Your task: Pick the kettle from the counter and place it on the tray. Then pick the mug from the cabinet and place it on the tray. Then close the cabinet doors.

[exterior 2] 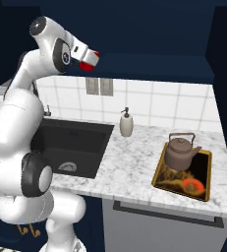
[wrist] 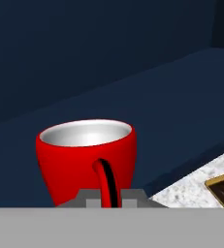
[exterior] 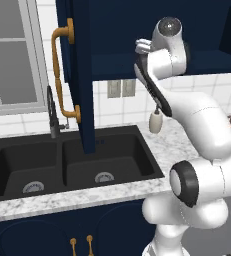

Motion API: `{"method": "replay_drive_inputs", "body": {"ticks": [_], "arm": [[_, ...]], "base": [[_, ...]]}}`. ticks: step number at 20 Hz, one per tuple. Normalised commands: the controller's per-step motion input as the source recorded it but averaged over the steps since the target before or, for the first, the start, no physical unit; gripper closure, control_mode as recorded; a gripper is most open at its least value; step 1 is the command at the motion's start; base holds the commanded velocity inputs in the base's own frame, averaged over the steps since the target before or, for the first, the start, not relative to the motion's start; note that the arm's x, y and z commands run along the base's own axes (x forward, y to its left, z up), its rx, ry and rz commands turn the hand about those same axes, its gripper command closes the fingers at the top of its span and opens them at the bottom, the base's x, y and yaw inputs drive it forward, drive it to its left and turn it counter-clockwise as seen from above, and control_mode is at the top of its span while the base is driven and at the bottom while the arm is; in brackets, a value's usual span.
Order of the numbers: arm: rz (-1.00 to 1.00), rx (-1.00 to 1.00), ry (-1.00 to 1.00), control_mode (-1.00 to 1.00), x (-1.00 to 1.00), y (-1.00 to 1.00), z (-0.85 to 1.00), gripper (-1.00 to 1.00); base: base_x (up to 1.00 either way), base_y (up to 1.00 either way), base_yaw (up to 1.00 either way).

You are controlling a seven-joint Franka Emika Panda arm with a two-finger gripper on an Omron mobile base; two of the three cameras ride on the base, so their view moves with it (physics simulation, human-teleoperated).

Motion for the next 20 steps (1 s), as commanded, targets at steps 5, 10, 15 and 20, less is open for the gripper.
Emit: {"method": "replay_drive_inputs", "body": {"ticks": [5,10,15,20], "arm": [[0.16,0.0,0.0,-1.0,-1.0,-0.79,0.0,1.0],[0.33,0.0,0.03,-1.0,-0.99,-0.93,-0.01,1.0],[0.38,-0.07,0.01,-1.0,-0.89,-0.49,-0.26,1.0],[0.3,-0.05,-0.01,-1.0,-0.51,-0.38,-0.62,1.0]], "base": [[0.0,0.0,0.0],[0.0,0.0,0.0],[0.0,0.0,0.0],[0.0,0.0,0.0]]}}
